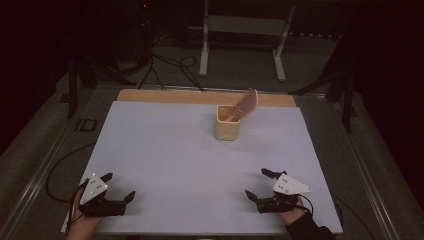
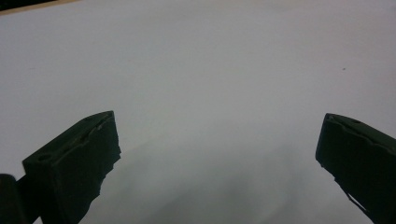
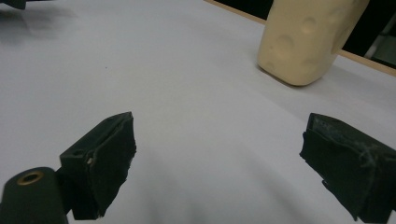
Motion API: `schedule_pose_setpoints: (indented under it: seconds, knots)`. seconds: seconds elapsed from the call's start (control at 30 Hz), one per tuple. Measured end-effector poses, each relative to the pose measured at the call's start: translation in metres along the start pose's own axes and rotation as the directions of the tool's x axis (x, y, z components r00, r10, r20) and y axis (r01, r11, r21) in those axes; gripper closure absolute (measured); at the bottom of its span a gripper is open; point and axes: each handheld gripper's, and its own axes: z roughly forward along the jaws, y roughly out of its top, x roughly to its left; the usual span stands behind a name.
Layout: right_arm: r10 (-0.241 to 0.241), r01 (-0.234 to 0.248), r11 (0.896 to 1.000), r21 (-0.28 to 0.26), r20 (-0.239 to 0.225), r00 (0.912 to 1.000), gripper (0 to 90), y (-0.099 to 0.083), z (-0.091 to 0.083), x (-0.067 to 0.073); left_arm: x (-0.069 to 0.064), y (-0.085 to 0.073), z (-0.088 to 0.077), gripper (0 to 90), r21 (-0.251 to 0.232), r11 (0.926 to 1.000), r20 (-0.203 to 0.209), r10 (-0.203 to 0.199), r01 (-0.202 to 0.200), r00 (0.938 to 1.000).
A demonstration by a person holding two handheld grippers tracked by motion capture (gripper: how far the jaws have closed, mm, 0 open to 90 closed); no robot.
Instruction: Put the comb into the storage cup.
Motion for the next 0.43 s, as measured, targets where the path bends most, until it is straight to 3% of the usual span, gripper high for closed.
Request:
schedule_pose_setpoints:
  seconds: [0.43]
  knots:
    - [0.005,-0.005,1.0,0.009,0.0,1.0,9.6,-0.0006,0.0015,-0.0004,0.0003,-0.0004,-0.0001,0.0,-0.006,1.0,-0.007,-0.003,0.003,1.0]
